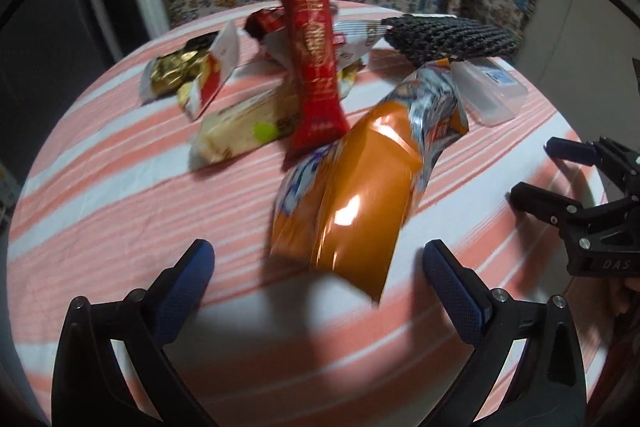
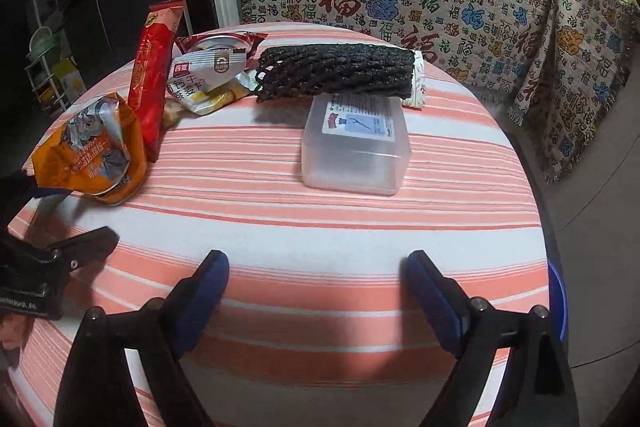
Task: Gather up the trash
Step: 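Return both tools to the table and approach the orange chip bag with the left gripper, then grasp the orange chip bag with the left gripper while the right gripper grasps the clear plastic box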
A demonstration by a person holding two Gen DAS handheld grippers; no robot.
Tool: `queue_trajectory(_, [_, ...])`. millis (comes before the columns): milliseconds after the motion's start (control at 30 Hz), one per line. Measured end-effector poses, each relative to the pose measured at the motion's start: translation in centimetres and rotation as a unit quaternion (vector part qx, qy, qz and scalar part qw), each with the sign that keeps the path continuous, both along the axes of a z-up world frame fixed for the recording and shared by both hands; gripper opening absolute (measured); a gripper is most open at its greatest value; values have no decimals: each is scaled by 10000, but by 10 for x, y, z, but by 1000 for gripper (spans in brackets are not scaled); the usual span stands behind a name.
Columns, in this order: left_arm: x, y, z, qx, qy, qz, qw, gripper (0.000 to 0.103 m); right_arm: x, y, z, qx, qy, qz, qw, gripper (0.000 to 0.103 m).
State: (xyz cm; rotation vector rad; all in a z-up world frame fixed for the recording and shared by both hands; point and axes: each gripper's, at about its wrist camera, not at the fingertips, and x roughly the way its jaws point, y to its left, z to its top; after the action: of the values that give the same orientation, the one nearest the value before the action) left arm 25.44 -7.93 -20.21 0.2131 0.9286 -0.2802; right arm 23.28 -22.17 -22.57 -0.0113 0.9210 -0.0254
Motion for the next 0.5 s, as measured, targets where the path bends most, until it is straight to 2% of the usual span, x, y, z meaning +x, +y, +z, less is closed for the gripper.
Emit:
queue_trajectory(233, [14, -11, 3, 98, -91, -358, 9993, 101, -1, -2, 0, 14, -12, -19, 10000, 93])
queue_trajectory(300, [13, -17, 6, 64, -173, -504, 9986, 80, -2, -2, 0, 17, -7, -15, 10000, 93])
queue_trajectory(333, [12, -20, 7, 49, -209, -582, 9981, 74, -2, -2, 0, 19, -7, -15, 10000, 93])
queue_trajectory(367, [11, -23, 8, 48, -238, -618, 9978, 62, -2, -2, 0, 27, -7, -16, 10000, 93])
queue_trajectory(433, [8, -26, 9, 100, -317, -612, 9976, 59, -1, -3, 0, 42, -6, -20, 10000, 93])
queue_trajectory(500, [2, -23, 11, 57, -385, -412, 9984, 58, -2, -4, 1, 57, -1, -42, 10000, 92])
